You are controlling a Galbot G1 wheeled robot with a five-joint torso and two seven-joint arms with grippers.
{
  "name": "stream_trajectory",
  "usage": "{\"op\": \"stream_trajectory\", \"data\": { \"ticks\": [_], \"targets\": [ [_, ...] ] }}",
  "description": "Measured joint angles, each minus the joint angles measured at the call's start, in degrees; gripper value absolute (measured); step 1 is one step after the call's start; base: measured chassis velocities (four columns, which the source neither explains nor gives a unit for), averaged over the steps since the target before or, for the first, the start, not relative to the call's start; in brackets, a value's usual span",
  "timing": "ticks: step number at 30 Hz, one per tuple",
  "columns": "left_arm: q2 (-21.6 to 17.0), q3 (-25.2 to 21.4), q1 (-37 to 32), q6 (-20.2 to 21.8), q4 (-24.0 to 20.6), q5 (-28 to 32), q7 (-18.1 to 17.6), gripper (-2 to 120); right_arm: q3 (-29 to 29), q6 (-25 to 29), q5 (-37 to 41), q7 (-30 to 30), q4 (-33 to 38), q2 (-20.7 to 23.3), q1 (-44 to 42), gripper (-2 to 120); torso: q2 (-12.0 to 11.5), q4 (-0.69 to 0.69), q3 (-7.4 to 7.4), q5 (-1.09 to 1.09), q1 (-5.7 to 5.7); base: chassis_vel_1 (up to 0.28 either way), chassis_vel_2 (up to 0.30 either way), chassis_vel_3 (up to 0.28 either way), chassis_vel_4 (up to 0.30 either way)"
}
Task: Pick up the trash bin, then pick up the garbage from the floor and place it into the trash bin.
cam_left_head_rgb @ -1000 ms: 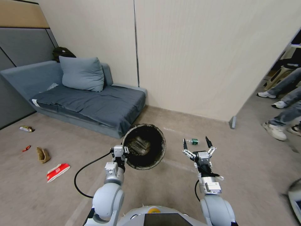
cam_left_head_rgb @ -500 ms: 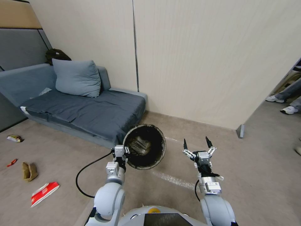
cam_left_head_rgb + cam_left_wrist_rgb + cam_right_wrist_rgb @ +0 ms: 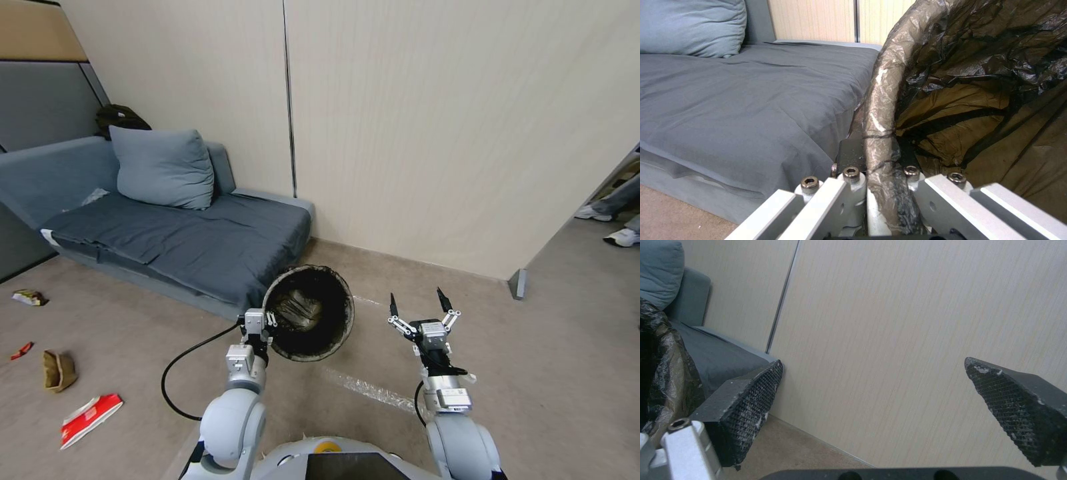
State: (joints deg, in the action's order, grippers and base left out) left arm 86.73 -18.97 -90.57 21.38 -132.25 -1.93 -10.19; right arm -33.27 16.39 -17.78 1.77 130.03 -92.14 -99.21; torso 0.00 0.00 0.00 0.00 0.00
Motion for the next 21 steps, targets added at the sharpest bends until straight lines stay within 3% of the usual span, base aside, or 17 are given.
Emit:
{"op": "stream_trajectory", "data": {
  "ticks": [8, 12, 21],
  "targets": [
    [0.12, 0.22, 0.20, -0.04, -0.10, -0.02, 0.04, 0, -1.73, -0.87, -0.27, 1.56, -0.23, 0.00, 1.26, 100, 0.00, -0.01, 0.00, 0.00, 0.00, 0.000, 0.000, 0.000, 0.000],
    [-0.31, -0.58, -0.22, -0.04, -0.96, 0.29, 0.09, 0, -6.37, -1.86, 2.04, 8.52, -1.62, 0.00, 3.81, 100, 0.00, 0.00, 0.00, 0.01, 0.00, 0.000, 0.000, 0.000, 0.000],
    [-0.38, -0.99, -0.74, -0.04, -1.64, 0.40, 0.27, 0, -7.30, -2.07, 2.47, 9.83, -2.31, 0.53, 4.45, 100, 0.00, 0.01, 0.00, -0.01, 0.00, 0.000, 0.000, 0.000, 0.000]
  ]
}}
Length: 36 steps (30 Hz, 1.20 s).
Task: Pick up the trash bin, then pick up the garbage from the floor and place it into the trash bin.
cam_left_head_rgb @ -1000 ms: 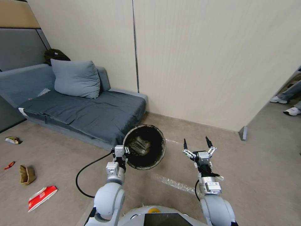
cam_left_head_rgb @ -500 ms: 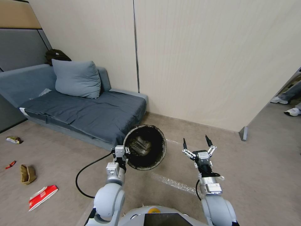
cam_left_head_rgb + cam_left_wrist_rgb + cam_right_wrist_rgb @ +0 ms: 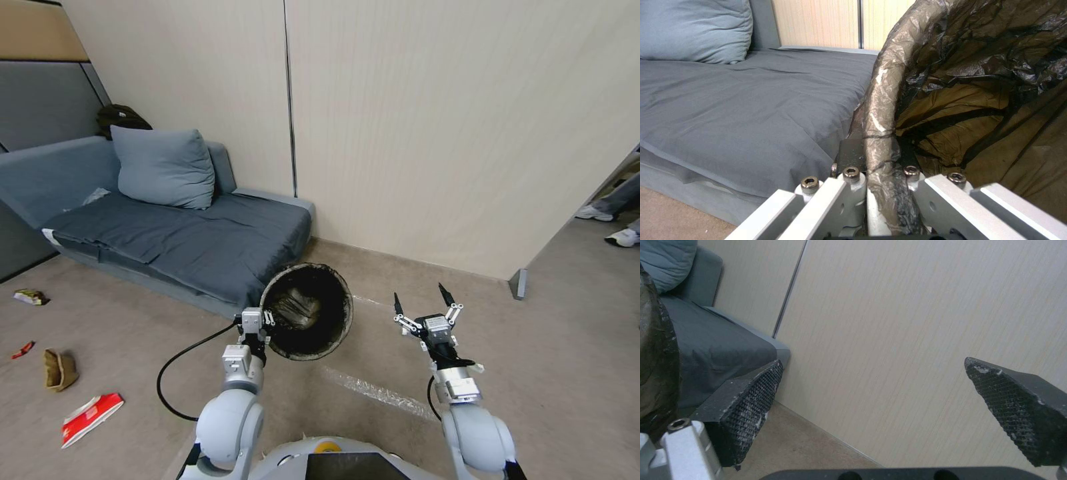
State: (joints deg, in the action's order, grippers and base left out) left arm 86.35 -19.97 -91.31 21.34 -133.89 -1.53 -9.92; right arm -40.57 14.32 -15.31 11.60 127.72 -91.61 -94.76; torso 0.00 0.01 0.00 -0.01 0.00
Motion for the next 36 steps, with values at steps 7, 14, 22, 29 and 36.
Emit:
{"op": "stream_trajectory", "data": {
  "ticks": [7, 14, 22, 29, 36],
  "targets": [
    [0.03, -0.25, -0.09, 0.00, -0.35, -0.13, 0.18, 0, -7.76, -1.55, 2.49, 8.50, -9.97, 10.94, 6.84, 100, 0.00, -0.04, 0.00, 0.02, 0.00, 0.000, 0.000, 0.000, 0.000],
    [0.09, -0.35, -0.43, 0.10, -0.67, -0.01, 0.20, 0, -9.20, -1.53, 2.76, 12.67, -15.10, 15.82, 9.84, 100, 0.00, -0.01, 0.00, 0.02, 0.00, 0.000, 0.000, 0.000, 0.000],
    [0.29, -0.45, -0.55, 0.17, -0.69, 0.06, 0.20, 0, -9.24, 0.22, 1.05, 20.61, -25.90, 25.35, 15.65, 100, 0.00, -0.01, 0.00, 0.01, 0.01, 0.000, 0.000, 0.000, 0.000],
    [0.45, -0.35, -0.55, 0.17, -0.55, -0.02, 0.18, 0, -9.12, 1.25, 0.43, 22.39, -28.21, 27.15, 16.67, 100, 0.00, 0.01, 0.00, 0.03, 0.00, 0.000, 0.000, 0.000, 0.000],
    [0.49, -0.29, -0.59, 0.14, -0.53, -0.11, 0.14, 0, -8.62, 6.12, -3.42, 29.92, -38.43, 35.62, 21.26, 100, 0.00, -0.02, 0.00, -0.02, 0.00, 0.000, 0.000, 0.000, 0.000]
  ]
}}
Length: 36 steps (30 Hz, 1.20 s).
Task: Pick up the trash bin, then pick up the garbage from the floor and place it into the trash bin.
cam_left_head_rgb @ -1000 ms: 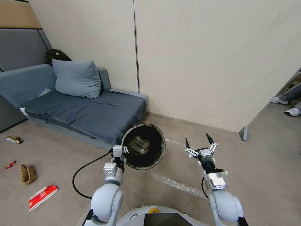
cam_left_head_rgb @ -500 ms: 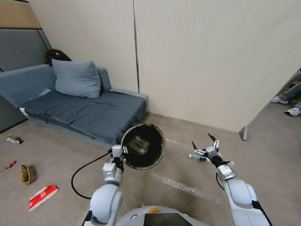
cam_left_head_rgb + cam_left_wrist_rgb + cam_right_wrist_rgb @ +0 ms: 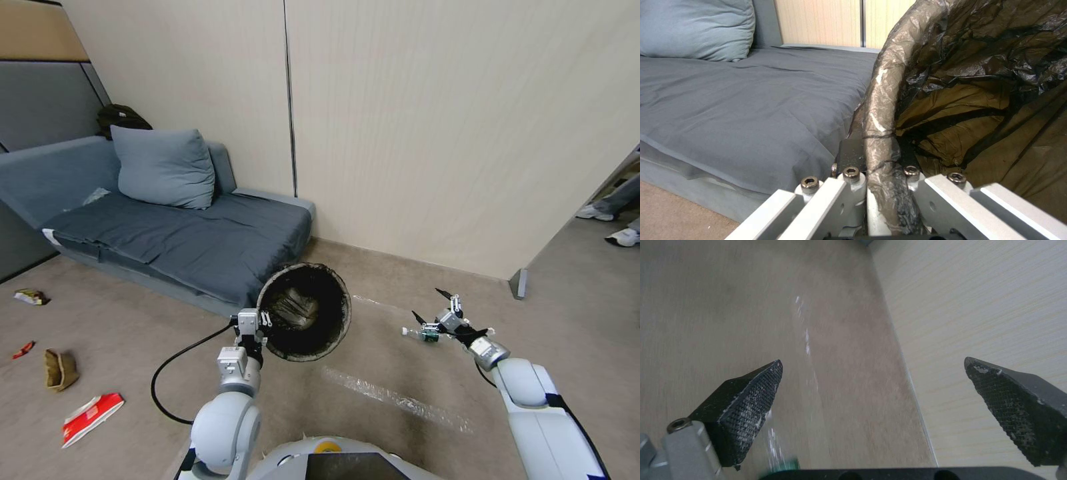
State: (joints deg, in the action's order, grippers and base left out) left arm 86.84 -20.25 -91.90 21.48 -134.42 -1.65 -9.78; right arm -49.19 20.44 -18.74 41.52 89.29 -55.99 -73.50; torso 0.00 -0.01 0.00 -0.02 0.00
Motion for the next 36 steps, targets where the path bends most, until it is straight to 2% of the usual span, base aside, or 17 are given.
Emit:
{"op": "stream_trajectory", "data": {
  "ticks": [7, 9, 10, 11, 14, 18, 36],
  "targets": [
    [-0.17, 0.26, -0.02, -0.05, 0.00, -0.09, -0.06, 0, 0.12, 0.73, -0.50, 1.01, -1.30, 0.62, 0.42, 100, 0.00, 0.00, 0.00, 0.02, 0.00, 0.000, 0.000, 0.000, 0.000],
    [-0.24, 0.33, 0.00, -0.05, -0.02, -0.10, -0.10, 0, -0.93, 3.59, -2.86, 5.54, -6.72, 0.82, 1.27, 100, 0.00, -0.02, 0.00, 0.01, 0.00, 0.000, 0.000, 0.000, 0.000],
    [-0.24, 0.33, 0.00, -0.05, -0.02, -0.10, -0.10, 0, -0.93, 3.59, -2.86, 5.54, -6.72, 0.82, 1.27, 100, 0.00, -0.02, 0.00, 0.01, 0.00, 0.000, 0.000, 0.000, 0.000],
    [-0.35, 0.34, 0.01, -0.05, -0.02, -0.09, -0.11, 0, -1.21, 4.49, -3.46, 7.02, -8.20, 0.83, 1.37, 100, 0.00, 0.07, 0.00, 0.07, 0.00, 0.000, 0.000, 0.000, 0.000],
    [-0.42, 0.47, 0.07, -0.06, -0.03, -0.09, -0.16, 0, -1.84, 6.62, -4.57, 10.33, -10.28, 0.93, 1.41, 100, 0.00, 0.03, 0.00, 0.00, 0.00, 0.000, 0.000, 0.000, 0.000],
    [-0.53, 0.73, 0.12, -0.07, -0.03, -0.09, -0.26, 0, -1.87, 7.26, -4.75, 11.72, -10.75, 0.99, 1.17, 100, 0.00, -0.01, 0.00, 0.02, 0.00, 0.000, 0.000, 0.000, 0.000],
    [-0.43, 0.97, 0.09, -0.08, -0.40, -0.23, -0.34, 0, -1.86, 8.25, -5.56, 12.30, -15.19, 0.22, 2.15, 100, 0.00, 0.00, 0.00, 0.02, 0.00, 0.000, 0.000, 0.000, 0.000]
  ]
}}
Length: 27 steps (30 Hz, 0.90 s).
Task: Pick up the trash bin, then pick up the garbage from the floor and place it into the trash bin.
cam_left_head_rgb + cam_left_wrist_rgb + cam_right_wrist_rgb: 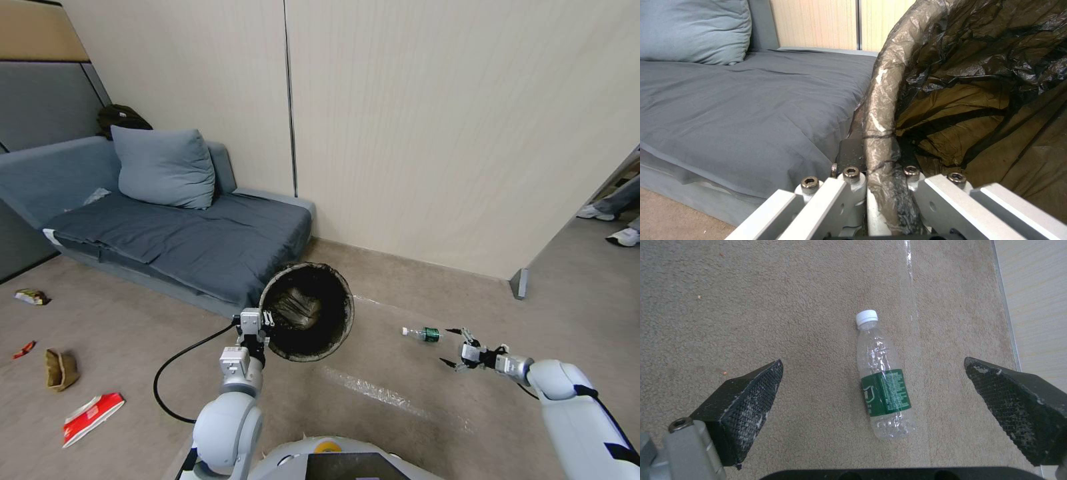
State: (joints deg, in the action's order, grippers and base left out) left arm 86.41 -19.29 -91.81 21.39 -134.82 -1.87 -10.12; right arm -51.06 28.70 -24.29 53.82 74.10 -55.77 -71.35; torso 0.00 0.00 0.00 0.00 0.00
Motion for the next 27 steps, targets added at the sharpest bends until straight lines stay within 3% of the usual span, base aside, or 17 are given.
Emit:
{"op": "stream_trajectory", "data": {
  "ticks": [27],
  "targets": [
    [-0.11, -0.25, -0.78, 0.09, -0.57, -0.79, 0.19, 0, 2.01, -0.83, 2.07, -6.04, -12.05, 0.86, 6.81, 100, 0.00, 0.00, 0.00, 0.00, 0.00, 0.000, 0.000, 0.000, 0.000]
  ]
}}
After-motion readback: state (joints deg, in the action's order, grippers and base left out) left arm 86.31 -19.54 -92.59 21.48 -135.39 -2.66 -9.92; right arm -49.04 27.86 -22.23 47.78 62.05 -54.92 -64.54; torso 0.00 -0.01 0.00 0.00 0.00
